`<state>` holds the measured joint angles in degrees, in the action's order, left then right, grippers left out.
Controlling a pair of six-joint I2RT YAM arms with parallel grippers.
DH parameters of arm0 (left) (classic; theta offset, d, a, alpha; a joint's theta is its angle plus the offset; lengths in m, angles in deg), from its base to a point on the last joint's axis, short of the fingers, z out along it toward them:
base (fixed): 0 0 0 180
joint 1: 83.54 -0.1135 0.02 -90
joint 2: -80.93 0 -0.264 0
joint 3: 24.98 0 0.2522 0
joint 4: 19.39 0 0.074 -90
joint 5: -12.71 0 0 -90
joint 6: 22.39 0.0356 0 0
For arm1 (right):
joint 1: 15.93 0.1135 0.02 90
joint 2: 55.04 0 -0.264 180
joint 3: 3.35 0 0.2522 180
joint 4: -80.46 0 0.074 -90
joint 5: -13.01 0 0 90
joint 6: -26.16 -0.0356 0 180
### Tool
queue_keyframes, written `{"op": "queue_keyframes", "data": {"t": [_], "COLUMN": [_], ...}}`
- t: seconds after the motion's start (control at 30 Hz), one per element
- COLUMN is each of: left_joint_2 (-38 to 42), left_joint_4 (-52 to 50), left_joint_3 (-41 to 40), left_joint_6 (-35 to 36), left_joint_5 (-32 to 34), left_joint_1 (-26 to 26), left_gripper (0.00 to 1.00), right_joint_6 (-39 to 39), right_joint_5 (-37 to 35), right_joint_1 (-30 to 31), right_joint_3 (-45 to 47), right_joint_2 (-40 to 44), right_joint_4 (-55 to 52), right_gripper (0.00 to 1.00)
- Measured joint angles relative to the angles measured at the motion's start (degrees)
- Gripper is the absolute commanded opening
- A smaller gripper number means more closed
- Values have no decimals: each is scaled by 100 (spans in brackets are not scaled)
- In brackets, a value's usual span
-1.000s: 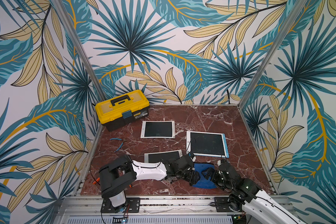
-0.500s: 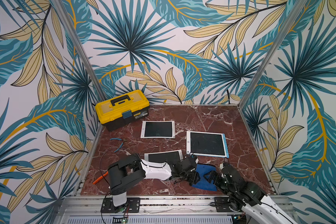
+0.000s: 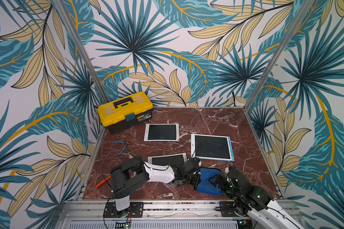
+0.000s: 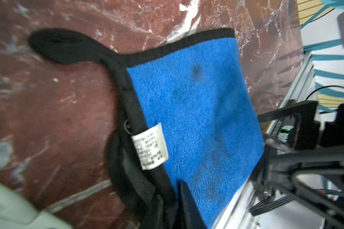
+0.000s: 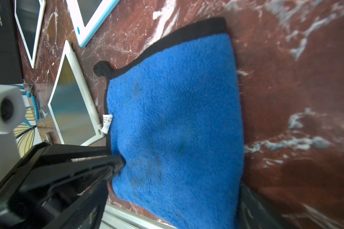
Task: Wipe the drawing tablet
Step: Pick up the cleaning item at the center of the board.
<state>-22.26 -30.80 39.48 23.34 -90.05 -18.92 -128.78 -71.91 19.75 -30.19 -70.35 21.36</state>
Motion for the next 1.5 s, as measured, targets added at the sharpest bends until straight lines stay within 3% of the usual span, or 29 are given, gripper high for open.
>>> {"op": "queue_keyframes", "data": {"t": [0.8, 0.9, 1.2, 1.37, 1.5], "left_joint_2": [162, 162, 162, 160, 155], "left_joint_4": [221, 221, 221, 223, 221], "left_joint_3": [-376, -376, -376, -374, -372], "left_joint_6": [101, 107, 122, 122, 122], "left_joint_5": [-208, -210, -212, -219, -240], "left_joint_1": [-243, -243, -245, -245, -247], "left_gripper": [7, 7, 7, 7, 7], "right_joint_6": [-236, -337, -691, -715, -699], "right_joint_5": [531, 522, 284, 225, 221], "right_joint_1": [-2, -2, 0, 0, -2], "right_joint_3": [393, 409, 415, 417, 420], "right_joint_2": [103, 59, 323, 522, 400], "right_joint_4": [887, 933, 828, 800, 807], "right_gripper": [98, 92, 53, 51, 56]}}
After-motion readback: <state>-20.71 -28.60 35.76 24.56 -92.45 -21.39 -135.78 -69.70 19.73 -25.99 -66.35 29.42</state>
